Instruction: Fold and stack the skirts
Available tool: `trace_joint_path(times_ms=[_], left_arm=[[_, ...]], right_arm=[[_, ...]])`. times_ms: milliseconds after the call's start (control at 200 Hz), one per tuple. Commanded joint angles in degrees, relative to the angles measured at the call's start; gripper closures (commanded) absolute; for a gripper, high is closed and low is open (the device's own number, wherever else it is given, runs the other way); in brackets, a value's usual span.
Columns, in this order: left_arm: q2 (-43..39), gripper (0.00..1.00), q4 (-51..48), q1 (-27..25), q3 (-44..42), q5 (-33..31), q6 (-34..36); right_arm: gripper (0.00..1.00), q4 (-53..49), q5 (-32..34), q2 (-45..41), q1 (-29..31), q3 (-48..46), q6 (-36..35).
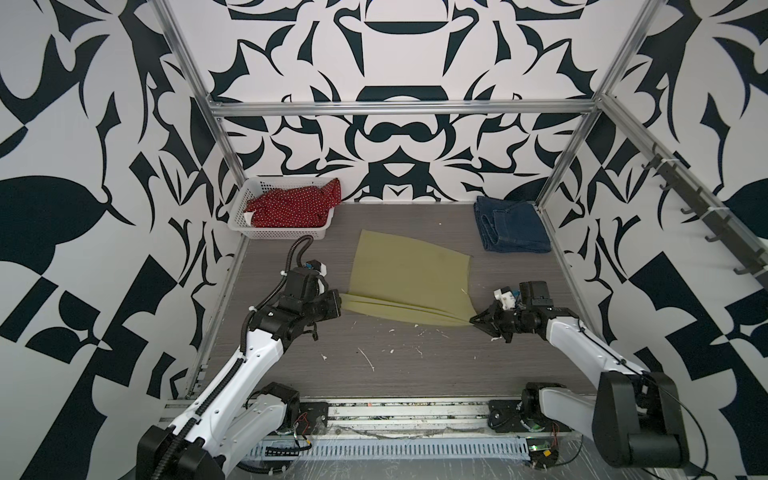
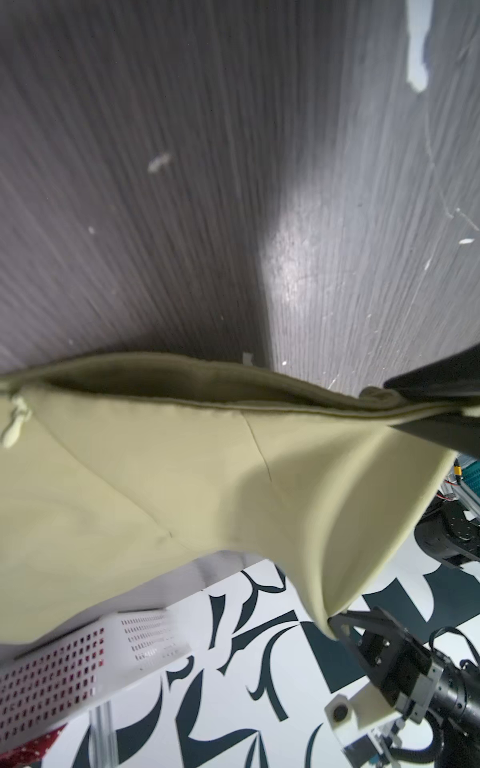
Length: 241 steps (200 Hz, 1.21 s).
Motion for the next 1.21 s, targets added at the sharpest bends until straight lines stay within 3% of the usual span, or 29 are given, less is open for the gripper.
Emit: trace_joint_path(times_ms=[0, 230, 540, 1200], left_arm=[[0.6, 1.00, 0.2, 1.6, 5.5, -8.6, 1.1], [7.9, 1.00, 5.8, 1.7, 13.7, -8.0, 6.8], [25.3, 1.00, 9.9, 2.1, 26.5, -9.4, 17.3], [53.2, 1.00, 13.0, 4.8, 49.6, -9.2, 26.2]], right_arm=[[0.89, -2.8, 6.1, -0.8, -1.3, 3.9, -2.8], [0.89, 0.1, 5.8, 1.0, -1.3, 9.4, -1.2], [0.89, 5.1, 7.6, 12.2, -1.4, 18.6, 2.7], [0.86, 17.4, 7.7, 26.2, -1.7, 25.6, 11.5]])
